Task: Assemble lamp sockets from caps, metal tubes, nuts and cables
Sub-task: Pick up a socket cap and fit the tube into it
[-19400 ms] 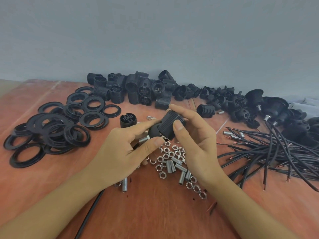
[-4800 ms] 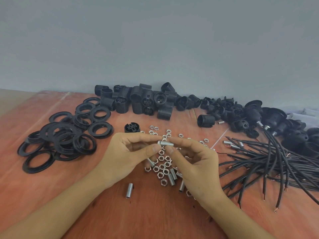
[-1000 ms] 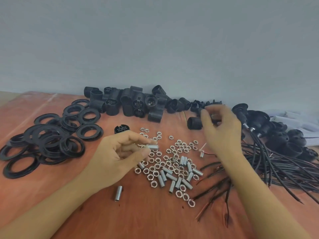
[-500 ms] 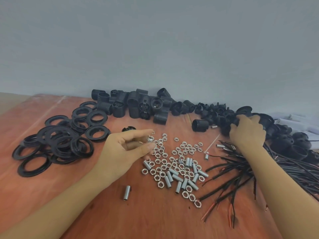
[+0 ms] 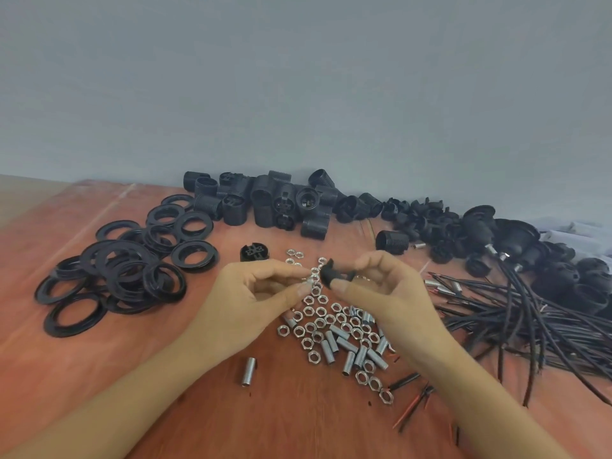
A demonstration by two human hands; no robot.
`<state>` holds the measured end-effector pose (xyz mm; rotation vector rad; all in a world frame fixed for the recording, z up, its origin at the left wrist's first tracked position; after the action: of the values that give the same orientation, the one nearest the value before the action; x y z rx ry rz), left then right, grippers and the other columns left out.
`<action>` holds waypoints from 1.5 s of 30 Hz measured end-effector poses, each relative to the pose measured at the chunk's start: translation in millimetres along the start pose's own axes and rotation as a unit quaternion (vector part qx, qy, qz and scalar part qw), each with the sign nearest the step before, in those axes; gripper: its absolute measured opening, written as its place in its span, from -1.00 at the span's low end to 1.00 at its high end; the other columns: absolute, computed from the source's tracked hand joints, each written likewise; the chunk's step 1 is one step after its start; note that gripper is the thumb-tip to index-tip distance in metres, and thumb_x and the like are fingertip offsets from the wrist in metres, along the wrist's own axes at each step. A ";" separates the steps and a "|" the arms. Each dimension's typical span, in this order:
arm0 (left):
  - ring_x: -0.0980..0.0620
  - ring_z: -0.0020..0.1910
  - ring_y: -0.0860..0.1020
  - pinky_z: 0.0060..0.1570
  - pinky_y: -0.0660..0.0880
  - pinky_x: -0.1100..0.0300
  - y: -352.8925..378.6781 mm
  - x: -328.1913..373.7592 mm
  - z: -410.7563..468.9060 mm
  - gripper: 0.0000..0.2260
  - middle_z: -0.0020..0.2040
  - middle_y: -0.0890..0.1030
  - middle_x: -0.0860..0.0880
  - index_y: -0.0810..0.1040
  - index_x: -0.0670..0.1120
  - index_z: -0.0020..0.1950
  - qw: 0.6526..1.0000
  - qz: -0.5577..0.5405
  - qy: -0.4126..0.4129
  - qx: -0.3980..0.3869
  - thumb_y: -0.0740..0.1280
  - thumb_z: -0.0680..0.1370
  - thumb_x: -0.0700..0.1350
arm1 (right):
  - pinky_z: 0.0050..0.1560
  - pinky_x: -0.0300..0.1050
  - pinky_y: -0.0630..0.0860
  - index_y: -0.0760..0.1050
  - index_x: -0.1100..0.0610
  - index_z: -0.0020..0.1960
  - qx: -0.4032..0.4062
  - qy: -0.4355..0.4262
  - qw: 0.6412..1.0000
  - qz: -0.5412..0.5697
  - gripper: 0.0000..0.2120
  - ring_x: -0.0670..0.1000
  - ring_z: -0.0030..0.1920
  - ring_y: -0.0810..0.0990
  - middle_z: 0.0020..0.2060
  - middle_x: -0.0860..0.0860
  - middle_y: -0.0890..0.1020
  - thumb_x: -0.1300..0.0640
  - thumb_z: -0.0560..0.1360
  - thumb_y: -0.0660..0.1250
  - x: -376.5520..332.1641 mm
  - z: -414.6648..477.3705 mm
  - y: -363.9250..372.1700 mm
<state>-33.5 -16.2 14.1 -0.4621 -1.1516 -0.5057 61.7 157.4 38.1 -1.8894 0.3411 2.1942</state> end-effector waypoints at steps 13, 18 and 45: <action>-0.06 -0.36 0.64 -0.35 0.60 0.19 0.7 -0.6 1.8 -0.89 -0.29 0.68 -0.14 0.71 -0.10 -0.15 0.998 -0.060 0.031 0.010 0.53 0.35 -0.16 | -0.30 -0.19 0.45 0.62 0.04 -0.21 -0.039 0.050 0.994 0.089 -0.82 -0.04 -0.31 0.55 0.00 0.19 0.67 0.28 0.34 0.32 12.2 -9.7 12.9; -0.01 -0.37 0.64 -0.36 0.58 0.24 1.4 1.8 2.6 -0.86 -0.30 0.69 -0.14 0.71 -0.14 -0.16 0.996 -0.064 0.056 0.032 0.50 0.32 -0.15 | -0.33 -0.16 0.48 0.64 0.09 0.03 -0.080 0.062 0.981 0.163 -0.70 -0.01 -0.38 0.51 0.01 0.13 0.69 0.29 0.37 0.28 11.0 -13.7 17.9; 0.00 -0.41 0.59 -0.39 0.54 0.25 -2.2 1.0 2.2 -0.91 -0.36 0.64 -0.05 0.69 -0.15 -0.19 0.995 -0.057 0.079 0.036 0.53 0.40 -0.15 | -0.36 -0.24 0.50 0.65 0.15 0.09 -0.014 0.126 0.976 0.177 -0.70 -0.04 -0.31 0.56 -0.12 0.17 0.61 0.10 0.38 0.41 11.1 -10.0 15.8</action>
<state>-36.1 -16.7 15.9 -0.2892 -1.0436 -0.5875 64.5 139.4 26.1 -2.2782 0.7471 2.1701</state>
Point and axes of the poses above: each hand's wrist, its own z-axis towards the middle knuckle, its own y-axis out of the palm, x = y × z, the point moved 1 cm from there along z, towards the middle knuckle
